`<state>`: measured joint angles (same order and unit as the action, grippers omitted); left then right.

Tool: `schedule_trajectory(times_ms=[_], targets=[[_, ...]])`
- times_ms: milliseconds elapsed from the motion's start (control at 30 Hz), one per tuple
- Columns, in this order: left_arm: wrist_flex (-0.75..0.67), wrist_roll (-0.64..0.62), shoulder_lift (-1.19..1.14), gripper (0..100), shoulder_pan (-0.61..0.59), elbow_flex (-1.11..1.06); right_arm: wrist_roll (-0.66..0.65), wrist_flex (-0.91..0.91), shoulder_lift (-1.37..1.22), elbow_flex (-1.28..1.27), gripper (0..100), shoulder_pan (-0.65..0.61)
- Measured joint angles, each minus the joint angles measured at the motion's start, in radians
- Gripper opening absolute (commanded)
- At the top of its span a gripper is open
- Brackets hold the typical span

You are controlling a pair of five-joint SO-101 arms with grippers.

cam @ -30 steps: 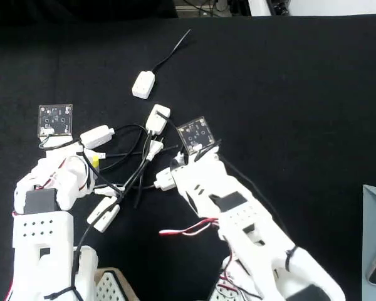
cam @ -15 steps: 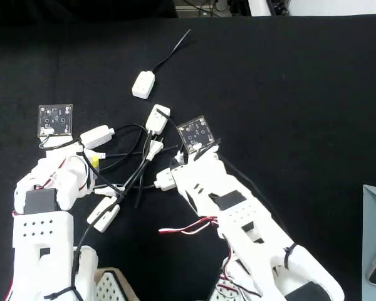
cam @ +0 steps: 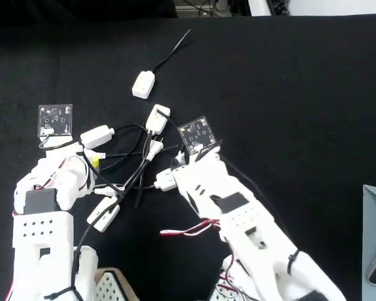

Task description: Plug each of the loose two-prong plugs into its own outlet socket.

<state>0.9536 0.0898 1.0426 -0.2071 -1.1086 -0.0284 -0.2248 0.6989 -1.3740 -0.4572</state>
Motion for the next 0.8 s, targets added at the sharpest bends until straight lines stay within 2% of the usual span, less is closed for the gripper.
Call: schedule_trajectory(times_ms=[233, 800], targets=[[0.0, 0.0, 0.0, 19, 0.0, 0.0, 0.054, -0.135, 0.121, -0.011, 1.1, 0.0], [0.0, 0.0, 0.0, 19, 0.0, 0.0, 0.06, -0.061, 0.127, -0.071, 1.1, 0.0]])
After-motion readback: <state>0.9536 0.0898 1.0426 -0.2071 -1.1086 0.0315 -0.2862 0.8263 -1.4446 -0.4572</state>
